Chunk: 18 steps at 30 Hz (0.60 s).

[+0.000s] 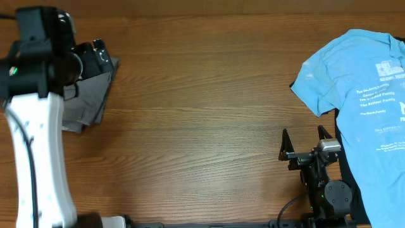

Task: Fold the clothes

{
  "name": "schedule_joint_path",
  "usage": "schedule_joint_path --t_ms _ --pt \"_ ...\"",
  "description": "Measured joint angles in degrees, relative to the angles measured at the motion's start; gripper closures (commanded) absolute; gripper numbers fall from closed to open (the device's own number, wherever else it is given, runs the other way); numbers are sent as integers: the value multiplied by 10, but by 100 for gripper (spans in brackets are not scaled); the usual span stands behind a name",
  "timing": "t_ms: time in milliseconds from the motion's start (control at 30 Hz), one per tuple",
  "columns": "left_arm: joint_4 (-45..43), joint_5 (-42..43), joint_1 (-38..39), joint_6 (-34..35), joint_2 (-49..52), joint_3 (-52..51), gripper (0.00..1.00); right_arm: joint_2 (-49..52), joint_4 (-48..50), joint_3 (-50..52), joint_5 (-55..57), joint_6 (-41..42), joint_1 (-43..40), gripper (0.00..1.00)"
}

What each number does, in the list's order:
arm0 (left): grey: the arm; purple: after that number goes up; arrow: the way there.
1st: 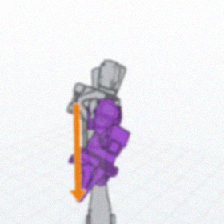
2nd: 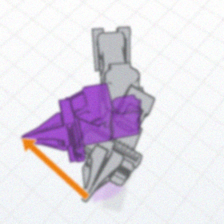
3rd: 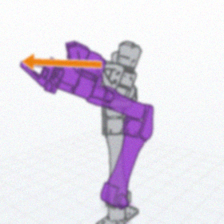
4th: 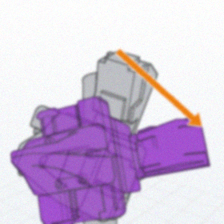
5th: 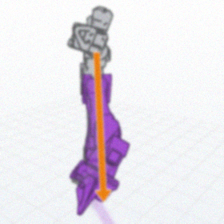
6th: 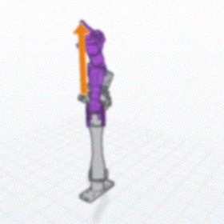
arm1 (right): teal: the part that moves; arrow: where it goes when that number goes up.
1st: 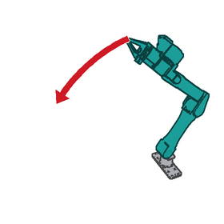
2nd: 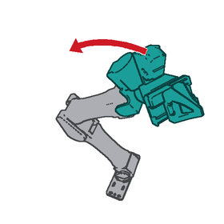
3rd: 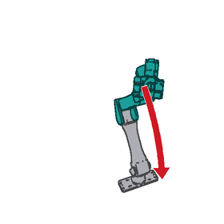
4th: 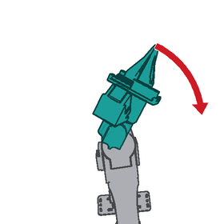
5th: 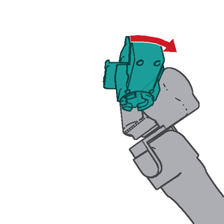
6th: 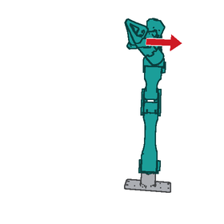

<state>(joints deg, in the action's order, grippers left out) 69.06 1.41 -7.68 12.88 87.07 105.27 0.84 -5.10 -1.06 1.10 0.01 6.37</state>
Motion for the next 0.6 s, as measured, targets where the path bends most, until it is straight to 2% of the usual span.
schedule_joint_path --t_ms 300,600 --pt "0 0 0 0 -238 0 0 0 0 0 0 0 0 0" --pt "0 0 0 0 -403 -21 0 0 0 0 0 0 0 0"
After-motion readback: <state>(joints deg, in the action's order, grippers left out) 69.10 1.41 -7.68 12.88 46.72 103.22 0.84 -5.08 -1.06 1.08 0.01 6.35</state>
